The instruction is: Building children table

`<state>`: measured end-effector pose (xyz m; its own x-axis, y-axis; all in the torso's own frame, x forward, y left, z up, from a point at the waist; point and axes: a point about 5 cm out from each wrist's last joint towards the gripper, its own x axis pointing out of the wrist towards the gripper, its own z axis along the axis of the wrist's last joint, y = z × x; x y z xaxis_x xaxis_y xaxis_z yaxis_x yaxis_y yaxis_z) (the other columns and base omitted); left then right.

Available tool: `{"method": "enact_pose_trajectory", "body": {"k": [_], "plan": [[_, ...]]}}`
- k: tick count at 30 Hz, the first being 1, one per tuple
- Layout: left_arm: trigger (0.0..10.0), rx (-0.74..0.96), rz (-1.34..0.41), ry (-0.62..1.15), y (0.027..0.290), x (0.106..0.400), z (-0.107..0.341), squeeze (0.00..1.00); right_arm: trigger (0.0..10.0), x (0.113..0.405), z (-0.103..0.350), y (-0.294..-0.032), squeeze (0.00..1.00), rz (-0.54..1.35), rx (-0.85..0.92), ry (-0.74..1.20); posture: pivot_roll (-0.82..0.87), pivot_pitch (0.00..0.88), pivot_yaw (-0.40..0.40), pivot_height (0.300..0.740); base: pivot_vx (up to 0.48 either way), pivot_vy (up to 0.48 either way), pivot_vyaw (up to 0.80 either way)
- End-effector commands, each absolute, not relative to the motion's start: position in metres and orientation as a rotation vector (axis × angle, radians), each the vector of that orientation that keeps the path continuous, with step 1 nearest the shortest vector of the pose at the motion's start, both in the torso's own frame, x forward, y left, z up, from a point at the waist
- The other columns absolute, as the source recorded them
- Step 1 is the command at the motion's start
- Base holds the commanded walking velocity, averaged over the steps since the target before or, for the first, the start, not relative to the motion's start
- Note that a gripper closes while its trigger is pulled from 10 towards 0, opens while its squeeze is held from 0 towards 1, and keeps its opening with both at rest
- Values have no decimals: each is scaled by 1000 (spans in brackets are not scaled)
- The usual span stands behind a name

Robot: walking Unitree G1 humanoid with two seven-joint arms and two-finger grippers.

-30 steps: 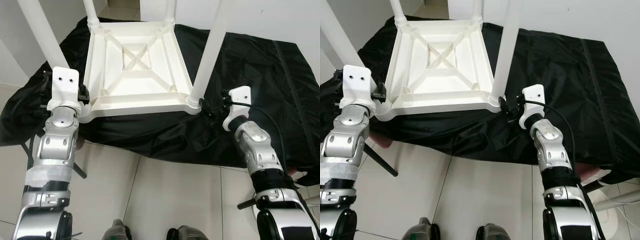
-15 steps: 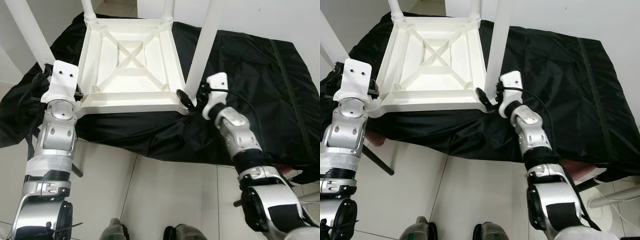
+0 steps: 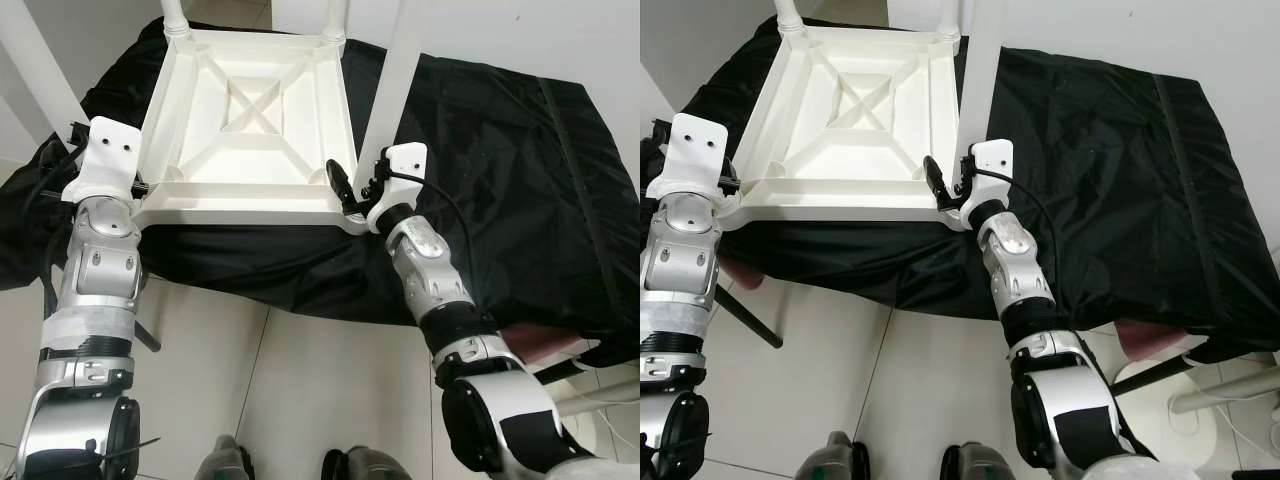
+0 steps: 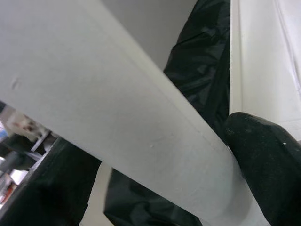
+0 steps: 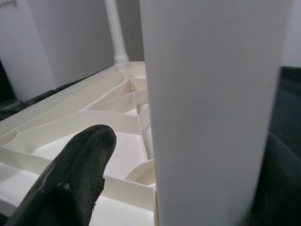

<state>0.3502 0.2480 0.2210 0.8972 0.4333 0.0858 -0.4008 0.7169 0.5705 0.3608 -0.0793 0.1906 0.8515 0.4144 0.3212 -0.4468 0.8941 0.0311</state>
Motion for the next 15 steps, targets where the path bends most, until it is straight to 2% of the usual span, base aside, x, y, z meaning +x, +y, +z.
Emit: {"method": "enact_pose_trajectory", "body": {"k": [1, 7, 11, 12, 14, 15], "plan": [[10000, 695, 851, -4, 274, 337, 223, 0, 10000, 349, 187, -69, 0, 518, 101, -326, -20, 135, -39, 740, 0, 0, 0], [10000, 726, 841, 12, 279, 338, 222, 0, 10000, 339, 182, -65, 0, 479, 78, -340, -23, 133, -35, 740, 0, 0, 0], [10000, 678, 752, 34, 269, 340, 216, 0, 10000, 340, 181, -67, 0, 418, 87, -340, -21, 131, -32, 740, 0, 0, 0], [10000, 639, 678, 38, 258, 341, 211, 0, 10000, 341, 182, -67, 0, 394, 91, -338, -20, 127, -29, 740, 0, 0, 0], [10000, 639, 678, 38, 258, 341, 211, 0, 10000, 341, 182, -67, 0, 394, 91, -338, -20, 127, -29, 740, 0, 0, 0], [10000, 530, 520, 42, 235, 343, 202, 0, 10000, 342, 182, -67, 0, 381, 91, -336, -16, 124, -28, 740, 0, 0, 0]]}}
